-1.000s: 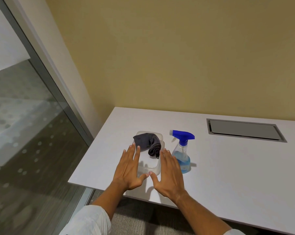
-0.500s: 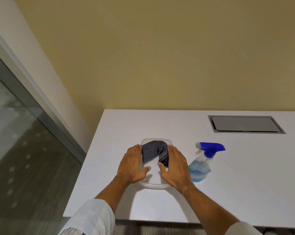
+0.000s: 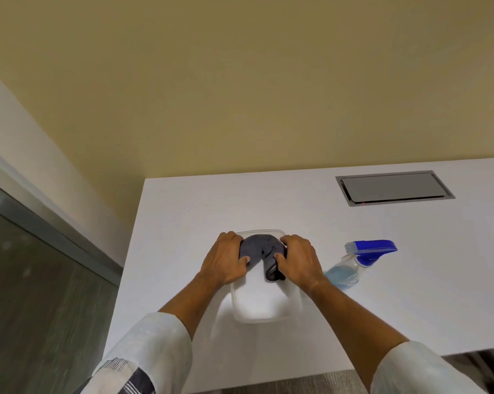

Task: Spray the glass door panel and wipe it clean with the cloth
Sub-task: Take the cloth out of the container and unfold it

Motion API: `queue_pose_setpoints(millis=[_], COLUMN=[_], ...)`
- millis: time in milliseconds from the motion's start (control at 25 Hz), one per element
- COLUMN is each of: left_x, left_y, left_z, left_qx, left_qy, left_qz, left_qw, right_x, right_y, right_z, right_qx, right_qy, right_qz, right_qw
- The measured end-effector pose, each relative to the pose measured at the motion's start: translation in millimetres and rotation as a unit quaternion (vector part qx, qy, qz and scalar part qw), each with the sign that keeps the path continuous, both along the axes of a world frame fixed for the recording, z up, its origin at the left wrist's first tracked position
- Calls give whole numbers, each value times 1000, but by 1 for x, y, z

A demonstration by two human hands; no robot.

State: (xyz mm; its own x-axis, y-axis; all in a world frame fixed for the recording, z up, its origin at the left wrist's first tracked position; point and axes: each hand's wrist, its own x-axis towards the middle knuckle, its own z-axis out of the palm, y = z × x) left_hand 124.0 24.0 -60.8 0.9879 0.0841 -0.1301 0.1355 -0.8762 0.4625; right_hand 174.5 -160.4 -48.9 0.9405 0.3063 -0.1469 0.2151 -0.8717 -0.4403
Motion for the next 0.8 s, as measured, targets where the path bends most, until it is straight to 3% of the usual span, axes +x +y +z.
queue_pose_setpoints(millis=[280, 800], left_x=[18, 11], left_y=[0, 1], left_z=[-1, 32], left_qx=[5, -70], left_qy=[13, -14], left_qz=[10, 72], left_qw=[1000, 995], right_x=[15, 12], right_y=[7, 10], right_z=[-2, 20], right_qx=[-5, 103], right_qy=[19, 17], right_qz=[-40, -90], right_qw=[999, 990])
